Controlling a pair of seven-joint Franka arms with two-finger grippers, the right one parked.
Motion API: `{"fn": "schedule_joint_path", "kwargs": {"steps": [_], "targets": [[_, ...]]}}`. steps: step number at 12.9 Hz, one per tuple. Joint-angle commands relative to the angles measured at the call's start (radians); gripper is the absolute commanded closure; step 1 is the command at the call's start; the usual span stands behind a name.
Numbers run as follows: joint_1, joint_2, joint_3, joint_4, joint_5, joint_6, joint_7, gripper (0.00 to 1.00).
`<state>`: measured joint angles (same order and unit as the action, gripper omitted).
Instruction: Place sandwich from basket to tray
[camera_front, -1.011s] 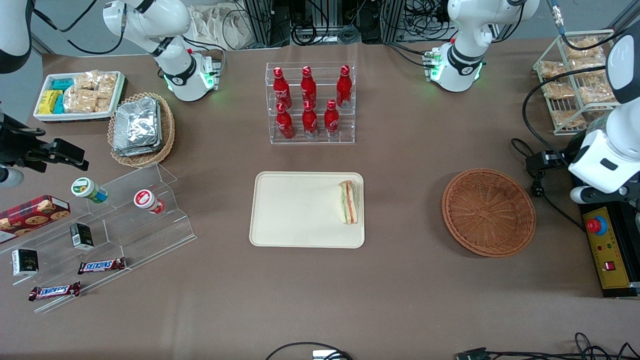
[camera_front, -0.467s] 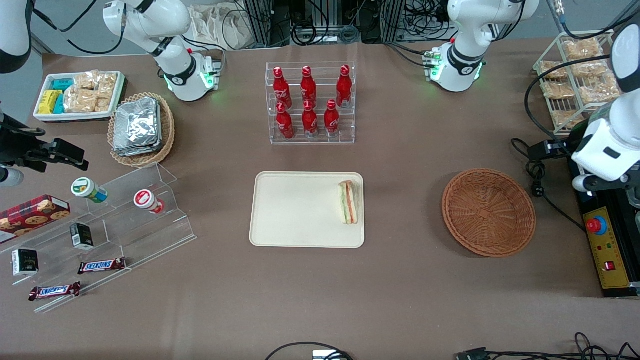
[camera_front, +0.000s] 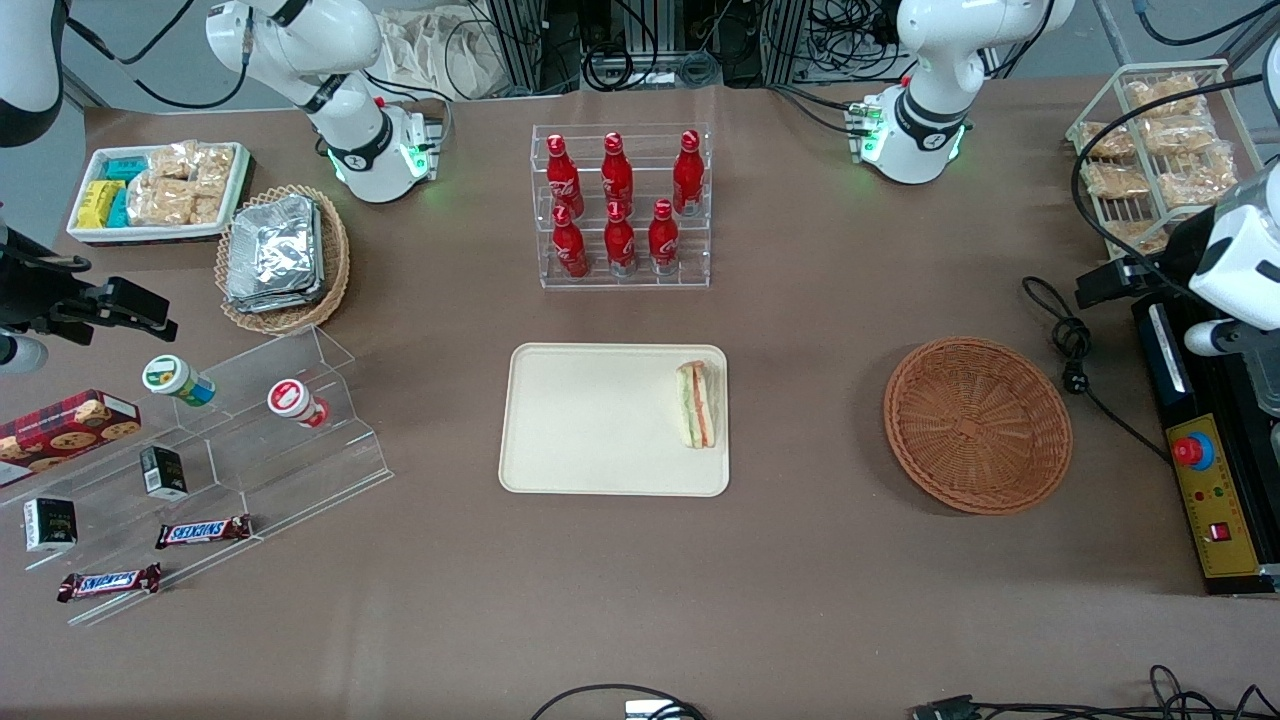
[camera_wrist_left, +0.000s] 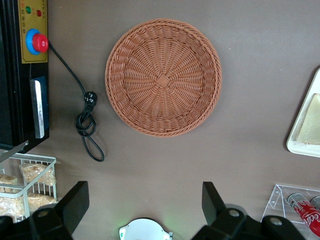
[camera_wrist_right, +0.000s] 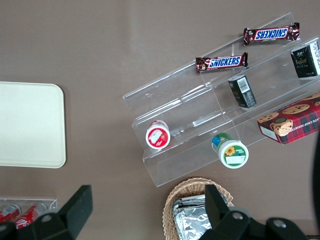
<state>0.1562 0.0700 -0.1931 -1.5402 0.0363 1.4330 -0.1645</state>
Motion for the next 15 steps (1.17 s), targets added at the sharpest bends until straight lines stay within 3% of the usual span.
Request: {"fn": "schedule_joint_path", "kwargs": {"steps": [1,15], "targets": [[0.017,-0.032,-0.02,-0.034,0.004,0.02,-0.004,0.0],[0.008,-0.059,-0.019,-0.08,0.007,0.09,0.088,0.0]]}}
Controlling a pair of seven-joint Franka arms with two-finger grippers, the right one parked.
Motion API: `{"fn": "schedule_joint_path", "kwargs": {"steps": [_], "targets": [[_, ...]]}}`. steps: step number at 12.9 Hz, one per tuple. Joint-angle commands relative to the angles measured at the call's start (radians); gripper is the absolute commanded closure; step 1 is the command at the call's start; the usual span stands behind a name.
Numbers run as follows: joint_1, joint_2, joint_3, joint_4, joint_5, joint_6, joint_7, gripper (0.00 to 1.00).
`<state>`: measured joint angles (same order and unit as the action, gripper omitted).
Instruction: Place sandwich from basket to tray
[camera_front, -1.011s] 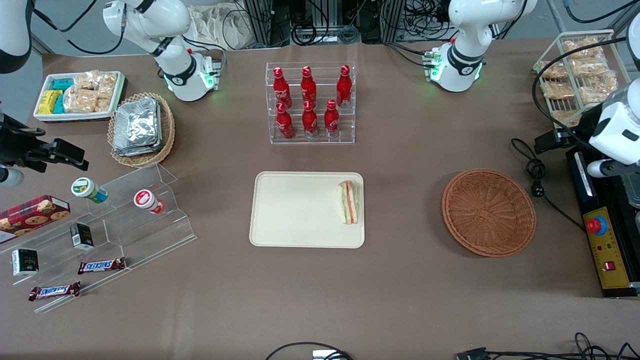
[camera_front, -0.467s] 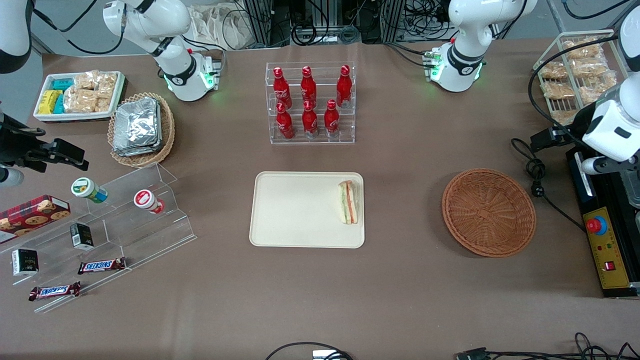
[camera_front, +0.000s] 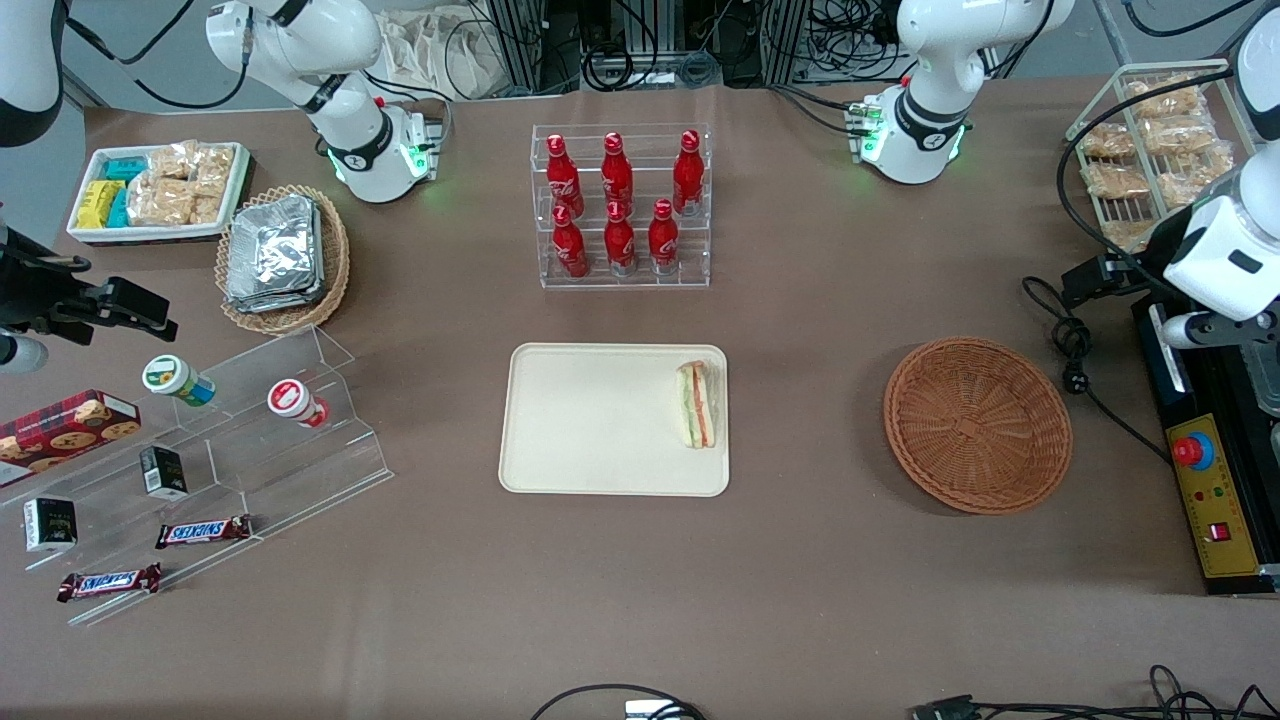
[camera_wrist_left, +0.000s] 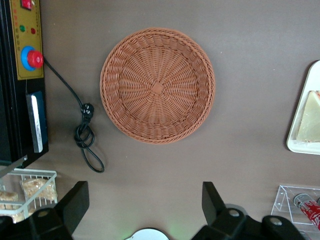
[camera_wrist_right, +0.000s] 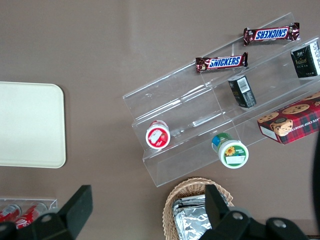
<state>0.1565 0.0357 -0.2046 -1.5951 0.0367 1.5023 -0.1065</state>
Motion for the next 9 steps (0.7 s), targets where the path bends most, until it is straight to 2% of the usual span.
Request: {"fn": "schedule_joint_path", "kwargs": {"steps": [1,9], "targets": [[0.009,-0.025,-0.007,-0.025,0.006,0.024,0.03,0.0],[0.008,-0.022,-0.007,-0.031,0.006,0.068,0.028,0.0]]}}
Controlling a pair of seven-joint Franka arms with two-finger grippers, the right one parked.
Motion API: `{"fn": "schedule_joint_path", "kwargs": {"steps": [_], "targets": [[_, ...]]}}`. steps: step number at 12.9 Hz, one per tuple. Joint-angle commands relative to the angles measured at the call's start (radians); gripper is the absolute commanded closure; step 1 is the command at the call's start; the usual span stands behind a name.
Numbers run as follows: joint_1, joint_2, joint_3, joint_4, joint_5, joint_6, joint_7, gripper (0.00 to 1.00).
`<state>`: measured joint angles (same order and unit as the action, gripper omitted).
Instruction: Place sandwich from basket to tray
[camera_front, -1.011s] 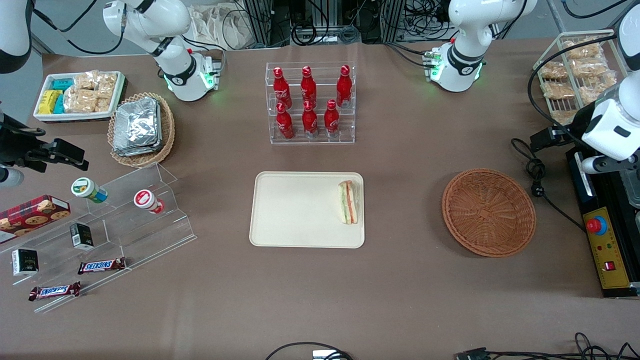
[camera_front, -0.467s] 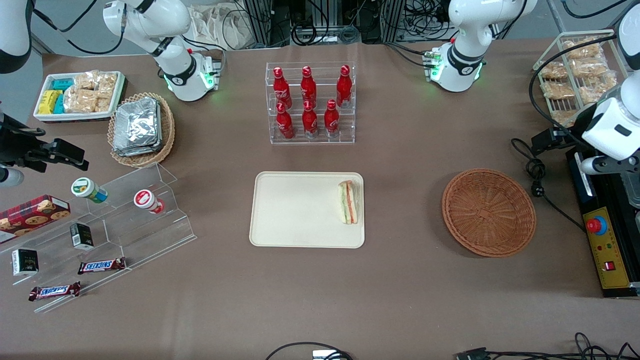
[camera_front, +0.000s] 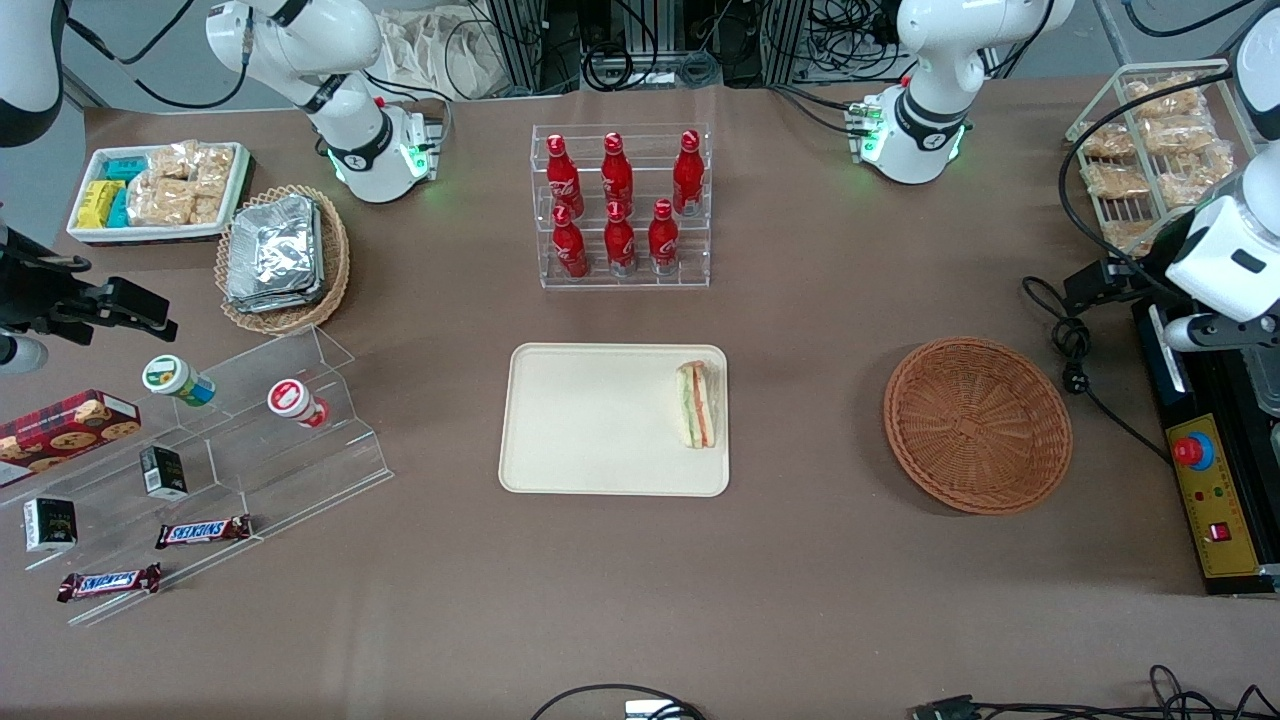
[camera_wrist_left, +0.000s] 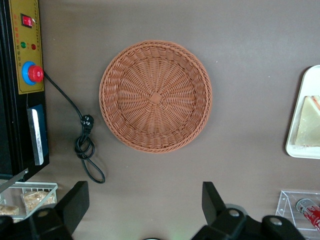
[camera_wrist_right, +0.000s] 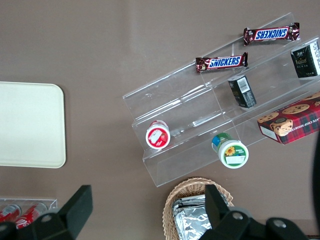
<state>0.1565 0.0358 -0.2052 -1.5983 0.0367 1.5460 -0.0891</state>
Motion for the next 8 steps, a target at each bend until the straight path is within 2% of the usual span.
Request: {"fn": "schedule_joint_path", "kwargs": {"steps": [1,8], "targets": [[0.009,-0.022,-0.006,-0.029,0.006,0.025,0.011,0.0],[0.009,-0.01,-0.008,-0.029,0.005,0.025,0.011,0.0]]}}
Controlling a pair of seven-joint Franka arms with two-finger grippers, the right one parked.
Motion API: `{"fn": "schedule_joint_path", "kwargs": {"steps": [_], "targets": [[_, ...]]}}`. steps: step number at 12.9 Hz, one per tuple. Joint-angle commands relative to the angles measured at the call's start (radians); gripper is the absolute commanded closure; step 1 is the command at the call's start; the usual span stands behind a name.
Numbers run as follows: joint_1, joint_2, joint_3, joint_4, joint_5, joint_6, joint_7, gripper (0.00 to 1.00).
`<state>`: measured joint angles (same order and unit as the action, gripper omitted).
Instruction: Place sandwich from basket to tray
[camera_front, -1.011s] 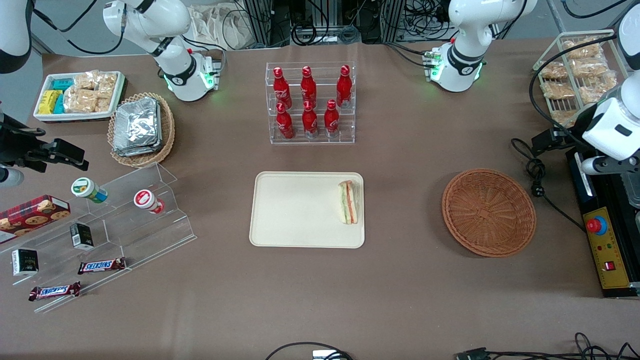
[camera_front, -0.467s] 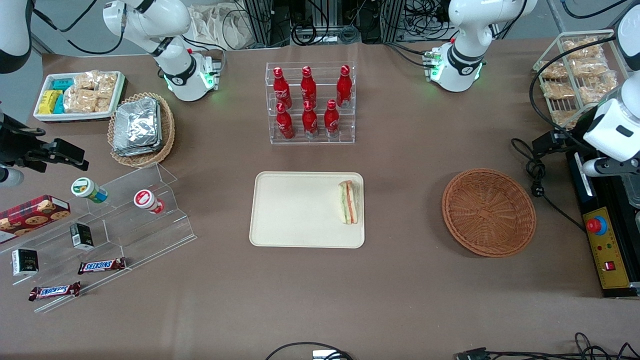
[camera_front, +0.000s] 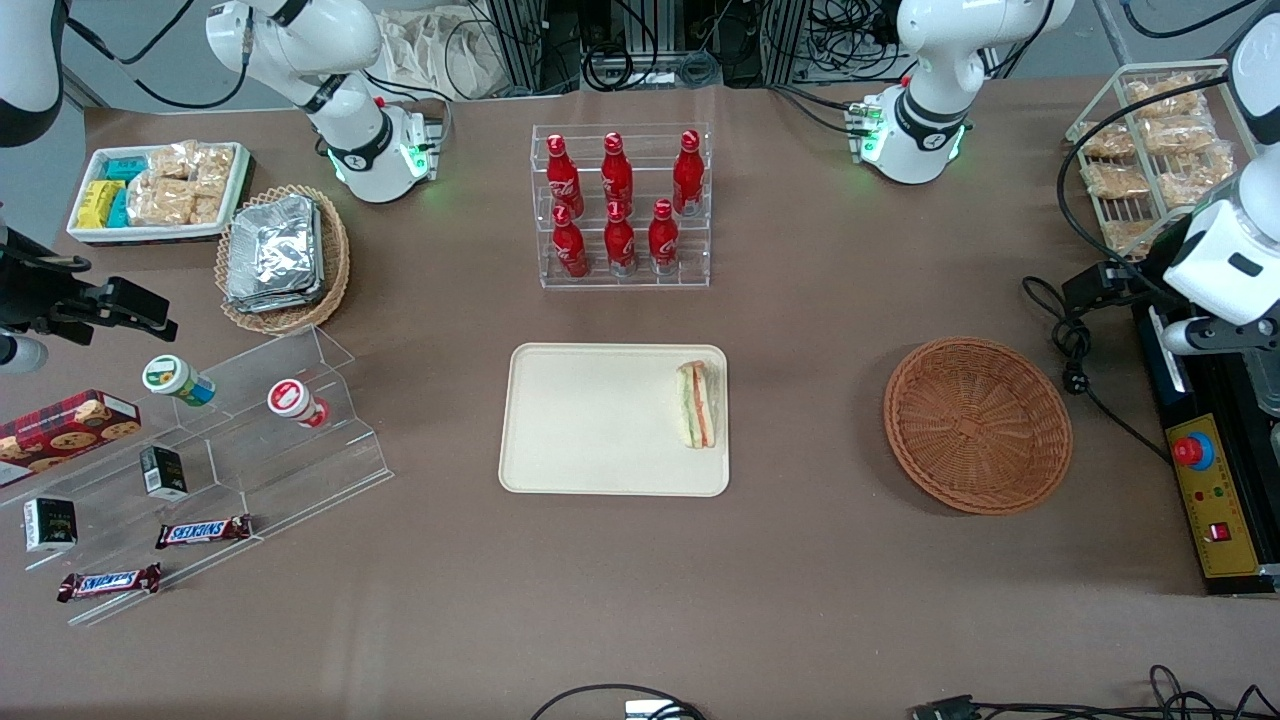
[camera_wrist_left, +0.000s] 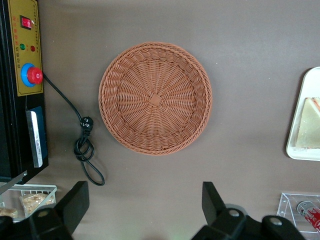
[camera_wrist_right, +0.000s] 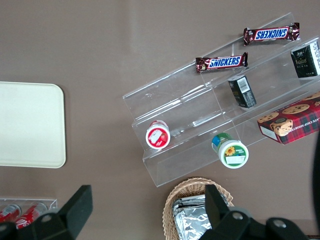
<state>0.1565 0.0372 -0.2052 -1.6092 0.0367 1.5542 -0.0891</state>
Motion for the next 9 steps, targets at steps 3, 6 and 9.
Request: {"fn": "schedule_joint_path", "kwargs": {"steps": [3,6,9], "targets": [[0.009,-0.013,-0.008,-0.02,0.005,0.007,0.011,0.0],[0.011,-0.013,-0.008,-0.018,0.005,0.006,0.011,0.0],[0.015,-0.014,-0.006,-0.02,0.002,0.003,0.009,0.0]]}}
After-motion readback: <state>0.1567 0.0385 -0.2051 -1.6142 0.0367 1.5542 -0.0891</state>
